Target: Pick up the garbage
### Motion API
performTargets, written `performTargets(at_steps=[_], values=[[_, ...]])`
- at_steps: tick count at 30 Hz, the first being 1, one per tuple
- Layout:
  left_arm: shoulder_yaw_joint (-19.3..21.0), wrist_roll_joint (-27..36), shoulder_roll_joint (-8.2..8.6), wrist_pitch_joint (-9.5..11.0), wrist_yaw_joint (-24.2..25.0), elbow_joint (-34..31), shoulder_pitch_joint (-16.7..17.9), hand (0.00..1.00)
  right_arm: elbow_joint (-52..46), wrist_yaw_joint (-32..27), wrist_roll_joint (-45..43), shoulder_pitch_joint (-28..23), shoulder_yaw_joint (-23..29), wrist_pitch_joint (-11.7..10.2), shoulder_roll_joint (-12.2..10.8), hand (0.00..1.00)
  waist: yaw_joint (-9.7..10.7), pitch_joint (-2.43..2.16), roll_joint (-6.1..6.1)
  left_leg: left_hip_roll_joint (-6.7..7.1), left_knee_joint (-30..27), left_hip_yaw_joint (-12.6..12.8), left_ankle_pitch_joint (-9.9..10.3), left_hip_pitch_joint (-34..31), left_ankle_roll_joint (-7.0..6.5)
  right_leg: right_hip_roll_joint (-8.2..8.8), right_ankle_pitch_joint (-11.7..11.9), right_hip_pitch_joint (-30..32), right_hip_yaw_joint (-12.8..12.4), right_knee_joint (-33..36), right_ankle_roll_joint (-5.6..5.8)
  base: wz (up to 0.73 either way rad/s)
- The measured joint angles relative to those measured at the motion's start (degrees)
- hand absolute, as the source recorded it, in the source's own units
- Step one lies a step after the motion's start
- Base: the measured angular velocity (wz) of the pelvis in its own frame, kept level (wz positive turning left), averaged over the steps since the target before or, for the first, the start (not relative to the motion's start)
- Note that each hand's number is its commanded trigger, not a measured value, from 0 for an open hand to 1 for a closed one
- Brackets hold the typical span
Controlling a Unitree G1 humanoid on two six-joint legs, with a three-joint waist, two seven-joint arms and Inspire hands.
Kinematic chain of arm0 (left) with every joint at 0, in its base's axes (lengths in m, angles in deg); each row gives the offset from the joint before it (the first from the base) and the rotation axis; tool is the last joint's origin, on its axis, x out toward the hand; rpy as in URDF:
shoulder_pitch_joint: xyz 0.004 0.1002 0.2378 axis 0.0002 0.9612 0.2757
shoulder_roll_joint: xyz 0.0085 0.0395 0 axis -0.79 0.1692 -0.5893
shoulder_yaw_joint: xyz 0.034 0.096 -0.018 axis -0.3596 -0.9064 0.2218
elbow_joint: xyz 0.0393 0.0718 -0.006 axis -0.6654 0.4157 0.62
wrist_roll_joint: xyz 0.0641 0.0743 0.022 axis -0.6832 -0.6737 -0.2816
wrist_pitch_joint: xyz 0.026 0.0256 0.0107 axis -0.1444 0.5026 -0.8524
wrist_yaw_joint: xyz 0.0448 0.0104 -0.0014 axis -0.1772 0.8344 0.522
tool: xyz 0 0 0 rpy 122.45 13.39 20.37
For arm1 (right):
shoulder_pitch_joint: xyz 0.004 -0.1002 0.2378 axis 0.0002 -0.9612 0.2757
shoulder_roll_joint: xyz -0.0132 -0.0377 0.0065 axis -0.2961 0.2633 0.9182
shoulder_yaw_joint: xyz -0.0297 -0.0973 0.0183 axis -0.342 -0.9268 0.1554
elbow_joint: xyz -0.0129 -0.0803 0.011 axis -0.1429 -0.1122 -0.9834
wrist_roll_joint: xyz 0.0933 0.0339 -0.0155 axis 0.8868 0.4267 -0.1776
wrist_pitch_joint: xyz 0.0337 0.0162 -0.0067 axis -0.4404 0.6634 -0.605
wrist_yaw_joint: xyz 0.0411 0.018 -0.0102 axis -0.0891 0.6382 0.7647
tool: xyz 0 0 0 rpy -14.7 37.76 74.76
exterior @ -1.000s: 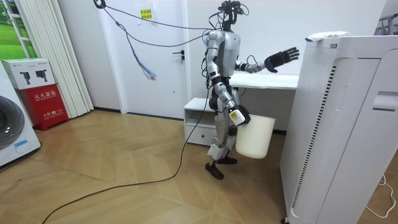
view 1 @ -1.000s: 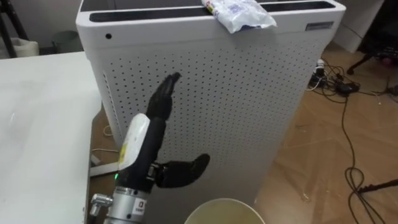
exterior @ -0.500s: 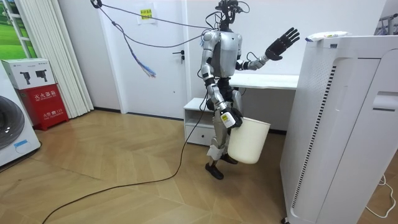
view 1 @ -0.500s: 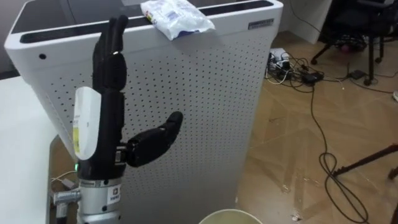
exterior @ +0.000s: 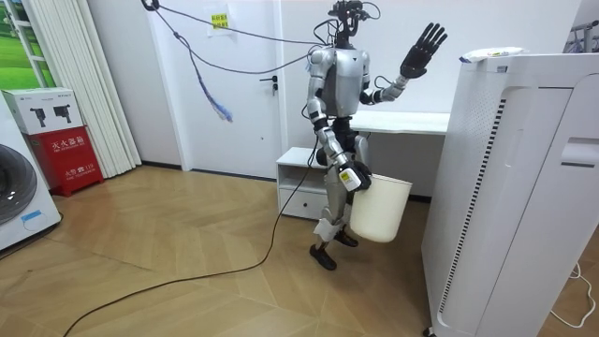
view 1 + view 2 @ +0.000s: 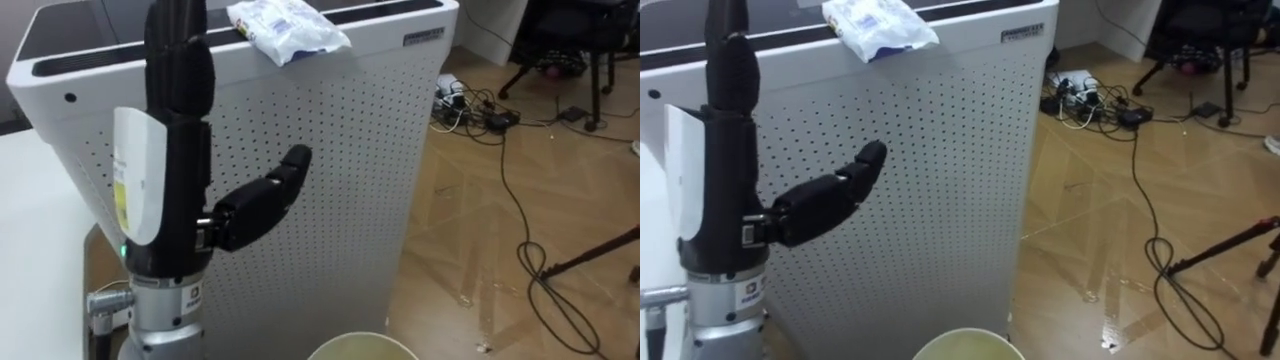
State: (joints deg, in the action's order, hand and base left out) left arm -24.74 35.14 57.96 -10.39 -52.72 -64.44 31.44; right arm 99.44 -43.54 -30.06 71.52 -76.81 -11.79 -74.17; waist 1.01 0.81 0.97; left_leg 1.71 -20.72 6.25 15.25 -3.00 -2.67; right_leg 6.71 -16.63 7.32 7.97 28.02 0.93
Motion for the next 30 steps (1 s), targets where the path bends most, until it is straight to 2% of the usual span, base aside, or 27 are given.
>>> performTargets(at_steps=[2, 3, 6, 10, 13, 17, 21, 25, 30], values=[[-0.08, -1.09, -0.71, -0.07, -0.63, 0.01, -0.46, 0.0, -0.05, 0.12, 0.12, -0.01, -0.41, 0.11, -0.02, 1.0, 0.24, 0.14, -0.63, 0.01, 0.12, 0.81, 0.32, 0.43, -0.54, 0.13, 0.31, -0.36, -0.06, -0.35, 0.49, -0.18], [-0.14, -2.28, -0.68, -0.15, -1.07, 0.03, -0.77, 0.0, -0.03, 0.18, 0.2, -0.01, -0.64, 0.53, -0.03, 1.0, 0.35, 0.05, -1.04, 0.02, 0.0, 1.11, 0.46, 0.55, -0.77, 0.11, 0.6, -0.58, -0.1, -0.71, 0.84, -0.11], [-0.37, -3.99, -0.88, -0.13, -1.86, 0.08, -1.12, 0.0, -0.04, 0.19, -0.02, 0.0, -0.71, 1.03, 0.03, 1.0, 0.65, 0.25, -1.81, -0.02, 0.13, 1.08, 0.46, 0.3, -0.88, -0.22, 1.56, -1.44, -0.09, -2.93, 1.43, -0.05], [-0.39, -3.95, -2.08, -0.21, -1.89, 0.07, -1.12, 0.0, -0.05, 0.28, -0.41, -0.12, -0.76, 1.07, 0.12, 1.0, 0.82, 0.23, -1.95, -0.31, 1.05, 1.09, 0.29, -0.1, -1.18, -0.83, 2.71, -1.87, -0.06, -5.61, 1.69, 0.0], [-0.35, -3.97, -2.06, -0.54, -1.79, 0.05, -1.15, 0.0, -0.03, 1.04, -2.0, -0.19, -0.68, 1.12, 0.26, 1.0, 0.78, 0.22, -2.06, -0.87, 2.11, 1.15, 0.24, 0.98, -1.23, -1.68, 3.91, -3.76, 0.04, -8.62, 1.7, -0.03], [-0.35, -3.92, -2.06, -1.05, -1.66, 0.05, -1.3, 0.0, -0.04, 2.21, -2.03, -0.19, -0.57, 1.11, 0.59, 1.0, 1.03, 0.22, -2.06, -1.01, 3.52, 1.29, 0.21, 2.8, -1.2, -2.07, 4.36, -5.76, 0.03, -10.69, 1.74, -0.02], [-0.37, -3.92, -2.09, -2.56, -0.37, 0.07, -1.62, 0.0, -0.38, 2.96, -2.37, 0.04, -0.48, 1.11, 0.66, 1.0, 1.67, 0.21, -2.04, -1.02, 4.36, 1.33, 0.21, 3.47, -1.19, -2.26, 4.54, -6.58, -0.09, -12.0, 1.86, -0.01], [-1.9, -3.8, -2.93, -4.49, 1.3, 0.07, -3.76, 0.0, -0.57, 3.58, -2.55, -0.06, -0.61, 1.11, 0.65, 1.0, 2.01, 0.17, -2.09, -1.11, 5.46, 1.29, 0.06, 4.08, -1.03, -2.67, 5.17, -7.6, -0.18, -14.17, 1.88, 0.0], [-2.37, -3.85, -3.21, -5.75, 2.32, 0.08, -5.78, 0.0, -1.69, 3.86, -4.42, -0.61, -0.61, 1.13, 0.72, 1.0, 2.5, 0.05, -2.27, -1.22, 6.25, 1.43, -0.07, 4.71, -0.82, -2.99, 5.5, -8.38, -0.8, -15.65, 1.86, -0.04]])
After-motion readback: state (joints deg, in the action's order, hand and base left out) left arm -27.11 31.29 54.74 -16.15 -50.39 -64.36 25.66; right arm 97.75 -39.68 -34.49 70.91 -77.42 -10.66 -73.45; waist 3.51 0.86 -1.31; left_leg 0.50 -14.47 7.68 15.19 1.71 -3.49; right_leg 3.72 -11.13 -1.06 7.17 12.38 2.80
